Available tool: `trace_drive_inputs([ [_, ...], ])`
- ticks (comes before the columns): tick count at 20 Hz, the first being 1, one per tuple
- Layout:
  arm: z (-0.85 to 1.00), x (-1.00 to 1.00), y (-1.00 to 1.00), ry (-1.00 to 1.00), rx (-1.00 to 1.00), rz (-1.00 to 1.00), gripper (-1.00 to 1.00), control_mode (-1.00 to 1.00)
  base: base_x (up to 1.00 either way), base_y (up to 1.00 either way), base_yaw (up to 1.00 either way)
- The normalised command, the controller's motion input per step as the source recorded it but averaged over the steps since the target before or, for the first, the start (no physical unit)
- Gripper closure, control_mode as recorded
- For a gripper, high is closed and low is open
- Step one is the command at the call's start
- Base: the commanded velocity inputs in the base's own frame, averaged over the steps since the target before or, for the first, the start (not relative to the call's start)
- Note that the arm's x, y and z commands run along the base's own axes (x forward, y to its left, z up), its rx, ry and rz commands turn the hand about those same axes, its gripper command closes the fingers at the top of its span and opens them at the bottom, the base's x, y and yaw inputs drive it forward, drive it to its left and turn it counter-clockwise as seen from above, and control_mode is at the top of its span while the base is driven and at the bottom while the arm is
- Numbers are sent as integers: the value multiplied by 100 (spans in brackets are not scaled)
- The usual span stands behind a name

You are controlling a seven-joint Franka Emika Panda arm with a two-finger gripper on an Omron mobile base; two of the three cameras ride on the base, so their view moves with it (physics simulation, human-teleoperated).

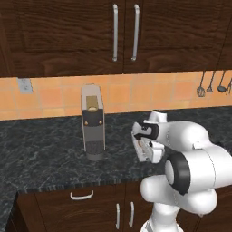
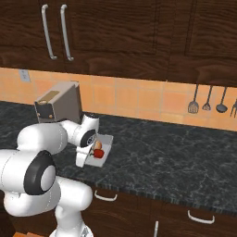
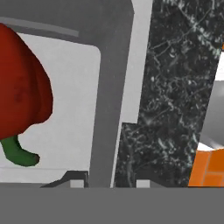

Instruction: Take the meat container that has the fish and place it on the second highest rack of the freezer. Then take the vegetable container that has the bell pepper and onion and place it on the highest rack of the freezer.

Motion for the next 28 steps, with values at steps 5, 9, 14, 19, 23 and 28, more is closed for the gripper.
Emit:
trace_drive_inputs([
  [5, -22, -17, 0, 0, -10, 0, 100, -100, 0, 0, 0],
  [9, -2, -77, 0, -9, -11, 0, 100, -100, 0, 0, 0],
  [14, 42, -100, -21, -19, -1, 4, 100, -100, 0, 0, 0],
  [19, 92, -100, -35, -33, -3, 18, 100, -100, 0, 0, 0],
  [23, 100, -94, -34, -39, 0, 34, 100, -100, 0, 0, 0],
  [28, 100, -20, -27, -8, 0, 55, 100, -100, 0, 0, 0],
])
